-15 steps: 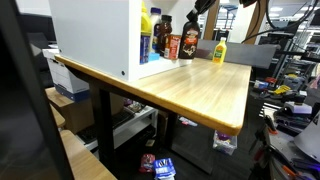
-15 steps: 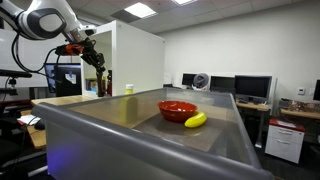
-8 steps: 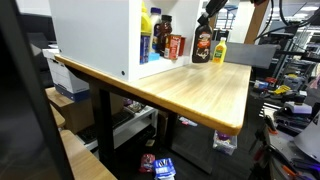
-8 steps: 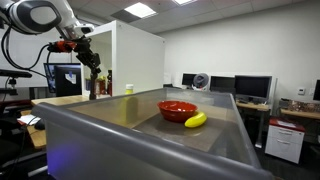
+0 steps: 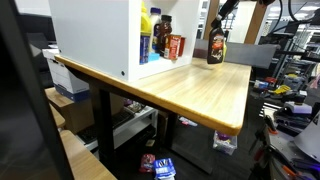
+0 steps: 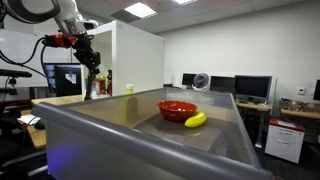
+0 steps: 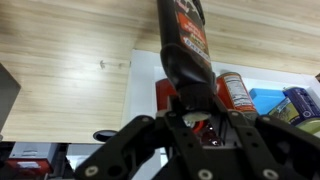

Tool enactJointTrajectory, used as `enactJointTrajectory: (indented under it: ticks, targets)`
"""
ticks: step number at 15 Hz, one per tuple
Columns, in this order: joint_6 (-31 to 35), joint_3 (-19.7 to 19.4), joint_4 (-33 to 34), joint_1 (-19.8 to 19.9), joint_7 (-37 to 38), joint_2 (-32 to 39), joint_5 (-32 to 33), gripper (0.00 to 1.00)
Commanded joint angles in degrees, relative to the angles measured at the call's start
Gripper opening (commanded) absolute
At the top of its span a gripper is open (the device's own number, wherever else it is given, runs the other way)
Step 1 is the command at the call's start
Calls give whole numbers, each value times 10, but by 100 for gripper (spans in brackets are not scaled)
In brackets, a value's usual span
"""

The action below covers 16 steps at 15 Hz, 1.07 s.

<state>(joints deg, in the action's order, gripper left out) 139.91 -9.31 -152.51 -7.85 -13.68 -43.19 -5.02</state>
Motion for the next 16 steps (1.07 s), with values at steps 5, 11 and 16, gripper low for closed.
enactJointTrajectory:
  ticks: [5, 11, 16]
  targets:
    - [-23, -104, 25, -30, -161, 4, -23, 8]
    - [-23, -176, 45, -66, -264, 7, -48, 8]
    - [-29, -223, 60, -87, -348, 8, -83, 8]
